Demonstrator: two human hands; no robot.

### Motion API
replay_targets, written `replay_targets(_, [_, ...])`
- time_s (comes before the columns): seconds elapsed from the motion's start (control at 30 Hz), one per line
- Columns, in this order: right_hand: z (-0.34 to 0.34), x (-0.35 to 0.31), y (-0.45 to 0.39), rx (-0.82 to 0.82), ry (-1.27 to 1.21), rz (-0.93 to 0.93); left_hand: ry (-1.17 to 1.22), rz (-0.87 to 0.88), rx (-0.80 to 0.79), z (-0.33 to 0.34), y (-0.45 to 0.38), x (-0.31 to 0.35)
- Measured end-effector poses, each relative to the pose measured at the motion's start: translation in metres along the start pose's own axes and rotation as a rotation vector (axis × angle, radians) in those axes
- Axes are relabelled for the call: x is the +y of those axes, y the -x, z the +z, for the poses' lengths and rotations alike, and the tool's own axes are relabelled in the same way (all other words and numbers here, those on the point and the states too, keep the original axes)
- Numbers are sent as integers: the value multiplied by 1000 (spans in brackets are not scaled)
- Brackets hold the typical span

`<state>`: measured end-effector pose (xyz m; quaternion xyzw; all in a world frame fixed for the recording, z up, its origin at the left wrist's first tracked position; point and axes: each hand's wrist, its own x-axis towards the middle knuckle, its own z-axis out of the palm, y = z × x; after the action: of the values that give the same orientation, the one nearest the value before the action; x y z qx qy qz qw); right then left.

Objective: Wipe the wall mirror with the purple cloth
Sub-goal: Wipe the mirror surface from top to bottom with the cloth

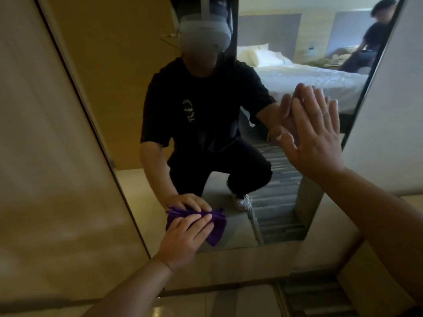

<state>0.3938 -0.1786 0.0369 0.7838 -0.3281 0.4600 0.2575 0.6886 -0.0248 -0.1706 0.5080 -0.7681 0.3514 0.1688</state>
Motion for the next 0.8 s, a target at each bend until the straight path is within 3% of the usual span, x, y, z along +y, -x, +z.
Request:
replay_targets(0.23, [-13, 19, 16, -71, 32, 93, 134, -104, 355, -82, -100, -18])
replay_targets(0.37, [-11, 33, 19, -4, 3, 35, -3, -89, 665, -140, -197, -34])
replay_targets(0.43, [-11, 42, 23, 64, 6, -4, -83, -67, 738, -150, -242, -36])
replay_targets(0.57, [-2, 64, 23, 128, -19, -100, -182, -96, 662, -125, -275, -26])
replay_targets(0.8, [21, 82, 22, 230, -37, -175, -246, -29, 554, -39, -206, 20])
